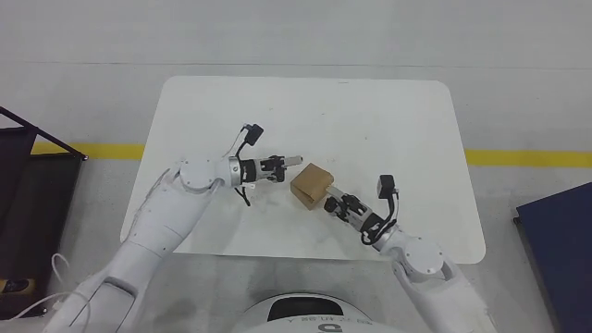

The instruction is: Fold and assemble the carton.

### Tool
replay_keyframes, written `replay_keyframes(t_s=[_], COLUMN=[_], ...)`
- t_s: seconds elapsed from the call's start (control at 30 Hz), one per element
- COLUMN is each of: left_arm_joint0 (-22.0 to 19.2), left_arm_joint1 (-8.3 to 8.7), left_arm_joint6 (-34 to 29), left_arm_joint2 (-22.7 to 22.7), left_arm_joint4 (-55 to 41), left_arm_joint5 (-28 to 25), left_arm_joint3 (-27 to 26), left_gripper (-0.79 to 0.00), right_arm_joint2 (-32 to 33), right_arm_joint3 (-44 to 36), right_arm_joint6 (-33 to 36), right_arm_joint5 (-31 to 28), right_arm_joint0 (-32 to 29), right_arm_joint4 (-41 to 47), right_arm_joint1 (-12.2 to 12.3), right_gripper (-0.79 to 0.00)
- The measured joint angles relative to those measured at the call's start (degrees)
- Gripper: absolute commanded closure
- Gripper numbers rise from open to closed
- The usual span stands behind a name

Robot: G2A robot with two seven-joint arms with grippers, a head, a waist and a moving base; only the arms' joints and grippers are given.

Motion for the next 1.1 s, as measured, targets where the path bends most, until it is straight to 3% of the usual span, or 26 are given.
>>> replay_keyframes(t_s=[0.23, 0.6, 1.1], left_arm_joint0=[-2.00, -2.55, -6.43], left_arm_joint1=[-0.24, -0.75, -3.44], left_arm_joint6=[-1.25, -0.66, 0.34], left_arm_joint2=[1.83, 2.70, 7.99], left_arm_joint4=[4.00, 1.85, -1.09], left_arm_joint5=[-0.90, -0.95, -2.76], left_arm_joint3=[-1.69, -1.97, 3.62], left_gripper=[-0.785, -0.785, -0.785], right_arm_joint2=[-0.38, 0.95, -2.37], right_arm_joint3=[-0.24, -7.08, -7.95], right_arm_joint6=[-0.68, -2.17, -3.78], right_arm_joint5=[-0.40, -3.57, 0.34], right_arm_joint0=[0.02, -3.09, -0.97], right_arm_joint4=[-0.41, -3.27, -11.62], right_arm_joint1=[0.00, 0.49, 0.43], right_gripper=[-0.403, -0.391, -0.406])
